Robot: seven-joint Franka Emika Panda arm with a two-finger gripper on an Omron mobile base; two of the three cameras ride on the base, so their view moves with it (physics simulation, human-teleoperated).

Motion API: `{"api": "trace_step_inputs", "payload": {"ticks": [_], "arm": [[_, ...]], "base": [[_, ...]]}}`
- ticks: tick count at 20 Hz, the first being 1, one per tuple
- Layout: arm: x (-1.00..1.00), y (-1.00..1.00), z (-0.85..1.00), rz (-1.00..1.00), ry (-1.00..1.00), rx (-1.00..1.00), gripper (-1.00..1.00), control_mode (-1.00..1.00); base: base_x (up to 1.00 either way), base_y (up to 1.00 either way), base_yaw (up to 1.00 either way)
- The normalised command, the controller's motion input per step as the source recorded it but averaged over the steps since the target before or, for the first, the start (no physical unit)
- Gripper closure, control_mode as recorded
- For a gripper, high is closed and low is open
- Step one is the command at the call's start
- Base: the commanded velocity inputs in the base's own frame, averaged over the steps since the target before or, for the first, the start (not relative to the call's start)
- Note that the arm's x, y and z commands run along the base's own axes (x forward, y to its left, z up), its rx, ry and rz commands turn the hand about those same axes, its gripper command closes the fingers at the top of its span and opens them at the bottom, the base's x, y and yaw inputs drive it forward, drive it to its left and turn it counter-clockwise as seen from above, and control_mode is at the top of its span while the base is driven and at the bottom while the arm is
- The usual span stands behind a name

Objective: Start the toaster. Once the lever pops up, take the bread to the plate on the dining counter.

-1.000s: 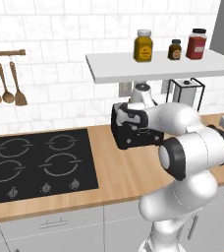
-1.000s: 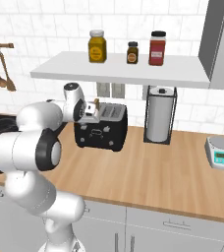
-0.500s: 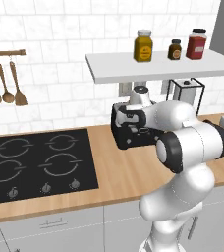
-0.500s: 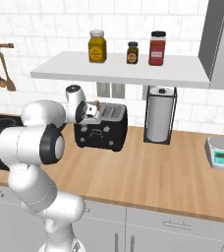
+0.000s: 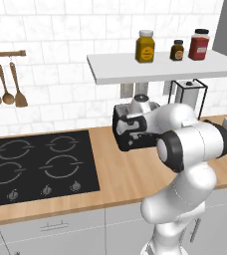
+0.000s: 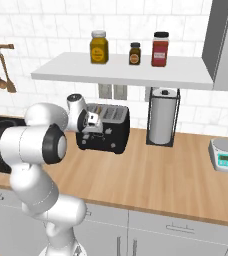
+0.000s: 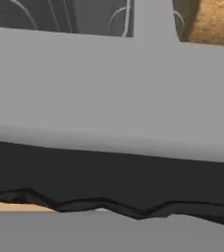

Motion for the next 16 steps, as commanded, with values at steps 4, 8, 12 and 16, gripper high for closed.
{"api": "trace_step_inputs", "payload": {"ticks": [4, 8, 12, 16], "arm": [[-0.01, 0.00, -0.73, -0.03, -0.07, 0.00, 1.00, -1.00], [-0.19, 0.00, -0.87, -0.04, -0.14, 0.00, 1.00, -1.00], [-0.32, -0.01, -0.39, -0.05, -0.17, 0.00, 1.00, -1.00], [-0.24, 0.00, 0.20, -0.03, -0.22, 0.04, 1.00, -1.00]], "base": [[0.00, 0.00, 0.00], [0.00, 0.00, 0.00], [0.00, 0.00, 0.00], [0.00, 0.00, 0.00]]}}
